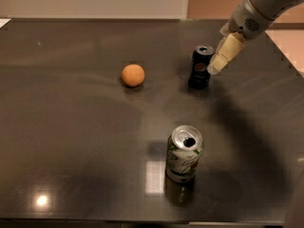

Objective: Move pepsi can near 7up can

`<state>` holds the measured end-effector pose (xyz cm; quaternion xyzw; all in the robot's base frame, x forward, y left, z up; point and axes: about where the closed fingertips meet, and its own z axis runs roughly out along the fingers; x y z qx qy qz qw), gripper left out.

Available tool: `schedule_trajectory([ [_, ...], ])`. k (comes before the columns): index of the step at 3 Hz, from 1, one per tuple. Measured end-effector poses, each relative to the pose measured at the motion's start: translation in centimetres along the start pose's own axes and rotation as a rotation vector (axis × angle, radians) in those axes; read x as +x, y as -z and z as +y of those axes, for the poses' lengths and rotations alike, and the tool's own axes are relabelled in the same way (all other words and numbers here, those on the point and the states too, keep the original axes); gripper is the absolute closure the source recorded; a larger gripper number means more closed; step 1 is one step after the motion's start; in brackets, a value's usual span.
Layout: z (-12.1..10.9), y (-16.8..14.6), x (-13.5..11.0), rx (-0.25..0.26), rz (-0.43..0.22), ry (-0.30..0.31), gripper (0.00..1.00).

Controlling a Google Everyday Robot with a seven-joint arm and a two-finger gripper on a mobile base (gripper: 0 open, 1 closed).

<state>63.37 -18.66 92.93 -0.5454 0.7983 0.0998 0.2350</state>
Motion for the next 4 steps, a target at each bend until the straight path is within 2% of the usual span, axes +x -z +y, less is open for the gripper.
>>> schedule_trajectory([
  [2, 0.2, -2.9, -0.1, -0.064, -0.014, -0.022, 0.0],
  [3, 0.5, -3.8, -0.1, -0.094, -0.012, -0.025, 0.15],
  [4, 0.7, -4.0, -0.5, -0.108, -0.022, -0.024, 0.39],
])
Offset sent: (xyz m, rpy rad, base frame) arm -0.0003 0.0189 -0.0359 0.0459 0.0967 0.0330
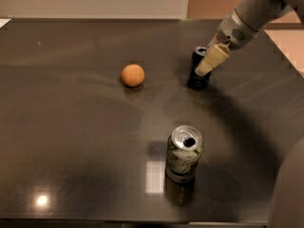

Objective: Move pepsi can near 7up can

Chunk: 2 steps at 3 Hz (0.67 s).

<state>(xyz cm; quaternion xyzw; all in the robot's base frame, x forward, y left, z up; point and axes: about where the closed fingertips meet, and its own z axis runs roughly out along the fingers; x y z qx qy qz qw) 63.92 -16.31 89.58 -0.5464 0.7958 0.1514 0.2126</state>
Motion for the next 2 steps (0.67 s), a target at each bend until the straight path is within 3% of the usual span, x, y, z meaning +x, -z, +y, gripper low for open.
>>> schedule_trajectory([
  [2, 0.31, 0.82, -1.19, -0.003, -0.012, 0.026, 0.84],
])
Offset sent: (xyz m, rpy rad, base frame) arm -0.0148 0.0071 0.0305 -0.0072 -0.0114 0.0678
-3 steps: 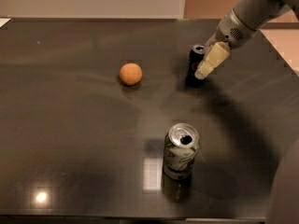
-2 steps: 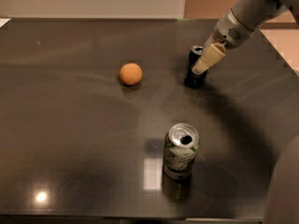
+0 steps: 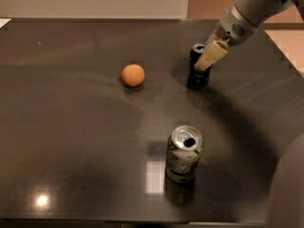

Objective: Move pepsi can near 7up can

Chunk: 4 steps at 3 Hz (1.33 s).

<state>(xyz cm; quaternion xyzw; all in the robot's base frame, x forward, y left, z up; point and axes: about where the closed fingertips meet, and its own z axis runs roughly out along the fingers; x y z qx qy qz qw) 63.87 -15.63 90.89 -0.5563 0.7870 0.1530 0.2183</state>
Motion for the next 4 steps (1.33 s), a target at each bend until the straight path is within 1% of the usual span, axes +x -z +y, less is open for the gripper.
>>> schedule_trajectory([
  [1, 2.1, 1.1, -0.1, -0.032, 0.002, 0.036, 1.0],
  [2, 5.4, 2.3, 0.6, -0.083, -0.003, 0.093, 1.0],
  [4, 12.6, 3.6, 3.1, -0.171, -0.021, 0.216, 1.0],
])
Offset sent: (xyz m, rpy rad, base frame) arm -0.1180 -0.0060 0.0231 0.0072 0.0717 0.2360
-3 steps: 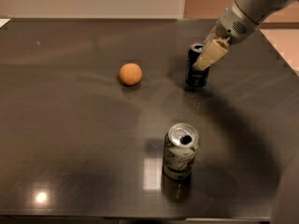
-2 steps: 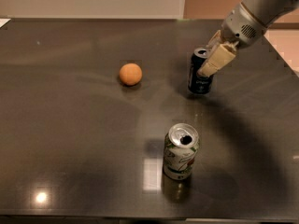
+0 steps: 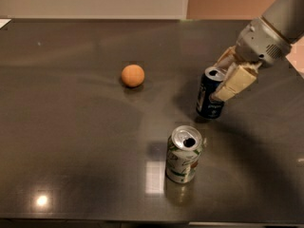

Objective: Move pepsi can near 7up can

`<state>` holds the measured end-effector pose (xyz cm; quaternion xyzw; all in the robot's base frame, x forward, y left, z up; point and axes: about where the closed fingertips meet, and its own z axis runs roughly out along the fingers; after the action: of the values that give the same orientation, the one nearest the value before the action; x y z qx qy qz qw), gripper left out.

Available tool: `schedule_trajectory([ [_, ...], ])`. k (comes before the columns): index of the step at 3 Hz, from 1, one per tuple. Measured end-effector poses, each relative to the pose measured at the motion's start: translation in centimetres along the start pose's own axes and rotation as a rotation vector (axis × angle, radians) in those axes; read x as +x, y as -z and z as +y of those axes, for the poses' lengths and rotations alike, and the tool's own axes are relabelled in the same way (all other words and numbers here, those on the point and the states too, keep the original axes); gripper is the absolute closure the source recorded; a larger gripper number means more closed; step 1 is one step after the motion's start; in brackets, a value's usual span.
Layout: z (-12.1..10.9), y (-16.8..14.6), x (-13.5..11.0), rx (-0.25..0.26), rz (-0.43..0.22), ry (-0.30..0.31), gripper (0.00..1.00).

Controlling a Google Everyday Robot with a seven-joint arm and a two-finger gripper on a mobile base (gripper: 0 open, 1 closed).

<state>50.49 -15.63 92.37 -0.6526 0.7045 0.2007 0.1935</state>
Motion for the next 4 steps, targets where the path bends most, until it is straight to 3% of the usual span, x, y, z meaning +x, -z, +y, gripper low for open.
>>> schedule_trajectory([
  [2, 6.5, -0.5, 1.3, -0.054, 0.006, 0.106, 1.0],
  [4, 10.2, -1.3, 2.3, -0.08, 0.009, 0.157, 0.59],
])
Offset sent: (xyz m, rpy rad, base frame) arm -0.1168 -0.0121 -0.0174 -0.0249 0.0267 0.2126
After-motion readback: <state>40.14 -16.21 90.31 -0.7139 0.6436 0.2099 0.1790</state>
